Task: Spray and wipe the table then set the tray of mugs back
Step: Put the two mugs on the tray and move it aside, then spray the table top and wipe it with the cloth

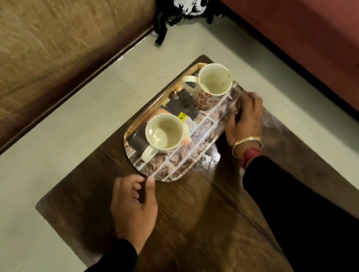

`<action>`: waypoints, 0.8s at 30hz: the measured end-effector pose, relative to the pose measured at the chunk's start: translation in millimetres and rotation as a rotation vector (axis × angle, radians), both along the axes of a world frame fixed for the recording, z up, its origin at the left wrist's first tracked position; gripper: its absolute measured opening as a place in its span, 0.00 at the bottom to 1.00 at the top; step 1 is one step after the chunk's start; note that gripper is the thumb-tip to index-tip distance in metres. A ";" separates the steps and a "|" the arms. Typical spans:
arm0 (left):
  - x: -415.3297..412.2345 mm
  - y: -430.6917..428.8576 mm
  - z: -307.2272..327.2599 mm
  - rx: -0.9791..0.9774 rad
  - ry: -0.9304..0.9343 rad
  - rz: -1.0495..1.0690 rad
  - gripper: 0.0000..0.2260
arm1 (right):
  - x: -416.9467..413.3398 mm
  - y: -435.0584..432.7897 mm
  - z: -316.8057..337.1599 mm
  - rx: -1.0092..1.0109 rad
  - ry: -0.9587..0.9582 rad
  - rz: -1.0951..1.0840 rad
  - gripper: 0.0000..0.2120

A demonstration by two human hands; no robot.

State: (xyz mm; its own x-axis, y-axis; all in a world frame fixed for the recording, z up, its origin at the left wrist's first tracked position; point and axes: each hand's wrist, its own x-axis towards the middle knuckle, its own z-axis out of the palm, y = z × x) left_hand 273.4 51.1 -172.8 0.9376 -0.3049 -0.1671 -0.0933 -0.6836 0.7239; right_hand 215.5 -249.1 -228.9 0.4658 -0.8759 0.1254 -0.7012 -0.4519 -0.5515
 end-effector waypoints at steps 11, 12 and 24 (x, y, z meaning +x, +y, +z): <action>-67.6 -47.5 -6.7 0.212 -0.307 -1.128 0.51 | -165.5 125.4 1.8 0.094 0.390 -0.150 0.45; -75.1 -48.5 -4.6 0.240 -0.317 -1.157 0.52 | -185.1 134.8 5.1 0.105 0.382 -0.171 0.46; -298.6 -73.9 78.7 0.255 -0.505 -1.512 0.54 | -467.9 231.7 95.3 0.160 0.450 -0.503 0.56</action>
State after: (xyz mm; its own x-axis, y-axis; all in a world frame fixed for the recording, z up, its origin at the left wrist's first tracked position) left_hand -25.2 -22.8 -94.1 -0.2078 -0.9683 -0.1386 -0.9408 0.1590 0.2994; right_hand -252.4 -17.4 -133.6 -0.0255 -0.9907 -0.1336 -0.9802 0.0510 -0.1911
